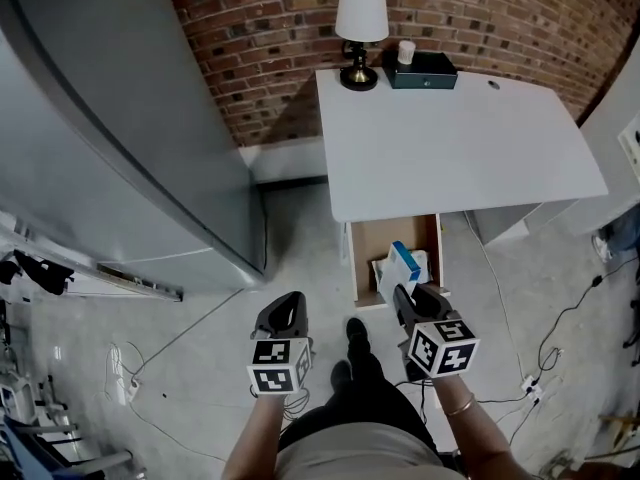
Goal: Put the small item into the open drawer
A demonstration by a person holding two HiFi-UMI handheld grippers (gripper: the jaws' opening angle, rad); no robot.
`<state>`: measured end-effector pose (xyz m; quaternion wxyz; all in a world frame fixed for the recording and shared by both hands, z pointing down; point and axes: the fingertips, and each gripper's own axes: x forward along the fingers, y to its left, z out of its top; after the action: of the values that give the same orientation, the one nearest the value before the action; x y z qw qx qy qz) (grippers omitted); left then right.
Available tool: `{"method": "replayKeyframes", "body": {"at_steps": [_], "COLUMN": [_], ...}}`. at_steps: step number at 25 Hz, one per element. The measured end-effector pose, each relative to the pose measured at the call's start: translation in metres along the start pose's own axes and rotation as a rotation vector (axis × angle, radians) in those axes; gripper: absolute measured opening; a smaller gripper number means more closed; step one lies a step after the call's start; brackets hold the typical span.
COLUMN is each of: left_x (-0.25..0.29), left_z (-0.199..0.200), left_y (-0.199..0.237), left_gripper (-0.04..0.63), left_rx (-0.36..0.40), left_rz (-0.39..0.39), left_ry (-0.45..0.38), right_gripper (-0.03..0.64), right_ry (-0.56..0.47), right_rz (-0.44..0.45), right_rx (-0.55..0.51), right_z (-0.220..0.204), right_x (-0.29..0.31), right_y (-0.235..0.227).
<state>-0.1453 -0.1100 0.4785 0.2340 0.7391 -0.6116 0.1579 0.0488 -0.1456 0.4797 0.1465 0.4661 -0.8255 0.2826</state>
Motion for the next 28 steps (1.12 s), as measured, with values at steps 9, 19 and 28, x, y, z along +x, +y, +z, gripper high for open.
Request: {"method": "replayKeyframes", "body": {"at_steps": [9,19,28], "left_x": [0.04,0.083,0.125], "left_z": [-0.002,-0.024,-0.051], "left_y": [0.019,0.042,0.056], "left_gripper": [0.023,0.023,0.023], "left_rx": [-0.041,-0.095,-0.127], "left_rz": [0.039,0.058,0.069], "left_ry": [0.046,0.124,0.174], "right_gripper": [0.1,0.1,0.1], "right_ry": [0.112,0.259,0.362], "right_rz": [0.018,0.005,-0.025], "right_rx": [0.014,0.013,0.015], "right_z": [-0.015,-0.06,-0.101], "right_x": [0.072,0.151,0.212], "right_y": [-0.023,-0.05,-0.076]}}
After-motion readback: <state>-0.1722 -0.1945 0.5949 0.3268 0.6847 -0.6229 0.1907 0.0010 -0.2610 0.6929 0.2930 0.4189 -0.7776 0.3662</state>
